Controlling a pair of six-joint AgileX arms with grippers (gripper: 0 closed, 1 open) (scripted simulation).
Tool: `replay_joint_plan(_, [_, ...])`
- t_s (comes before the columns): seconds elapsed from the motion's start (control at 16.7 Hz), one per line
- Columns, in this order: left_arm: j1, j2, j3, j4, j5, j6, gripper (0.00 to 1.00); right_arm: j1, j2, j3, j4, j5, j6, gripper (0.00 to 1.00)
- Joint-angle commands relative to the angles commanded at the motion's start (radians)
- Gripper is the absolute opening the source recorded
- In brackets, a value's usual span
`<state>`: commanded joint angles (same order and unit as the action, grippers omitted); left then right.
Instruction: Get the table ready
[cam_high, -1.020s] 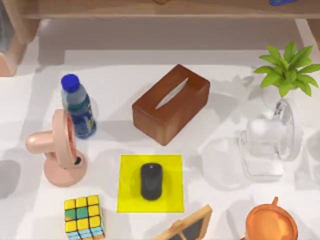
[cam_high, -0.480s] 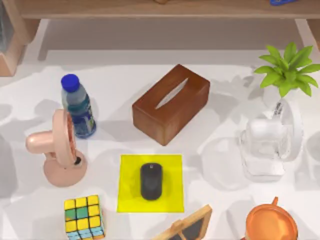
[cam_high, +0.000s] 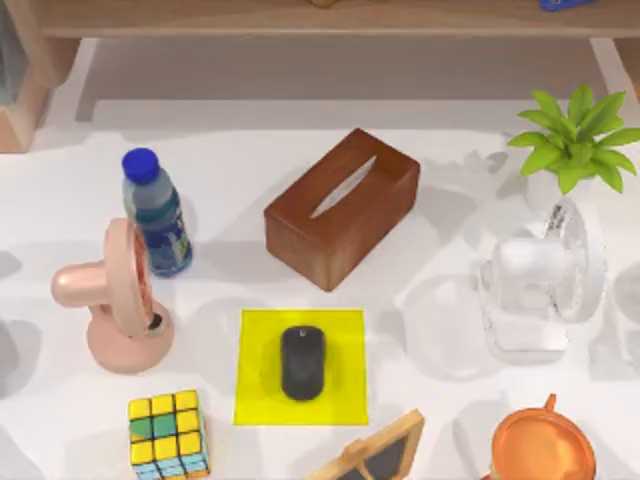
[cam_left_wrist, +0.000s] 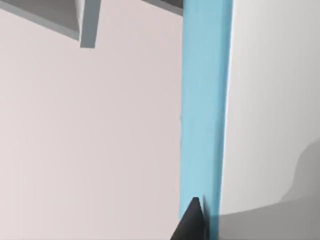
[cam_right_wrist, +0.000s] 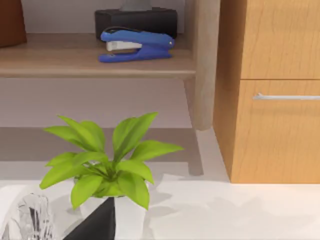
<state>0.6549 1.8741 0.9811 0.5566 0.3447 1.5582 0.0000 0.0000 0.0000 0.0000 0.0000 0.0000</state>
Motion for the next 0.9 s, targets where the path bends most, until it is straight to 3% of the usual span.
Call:
replay_joint_plan(0.18, [-0.082, 0.004, -0.036, 0.075, 0.123, 0.126, 0.00, 0.000, 0.000, 0.000, 0.000, 0.000, 0.000, 1.00])
replay_joint_plan(0.36, [-0.145, 0.028, -0.049, 0.106, 0.186, 0.182, 0.00, 0.000, 0.000, 0.000, 0.000, 0.000, 0.000, 1.00])
replay_joint_plan(0.9, [-0.161, 0.067, 0.005, 0.104, 0.171, 0.179, 0.00, 0.000, 0.000, 0.000, 0.000, 0.000, 0.000, 1.00])
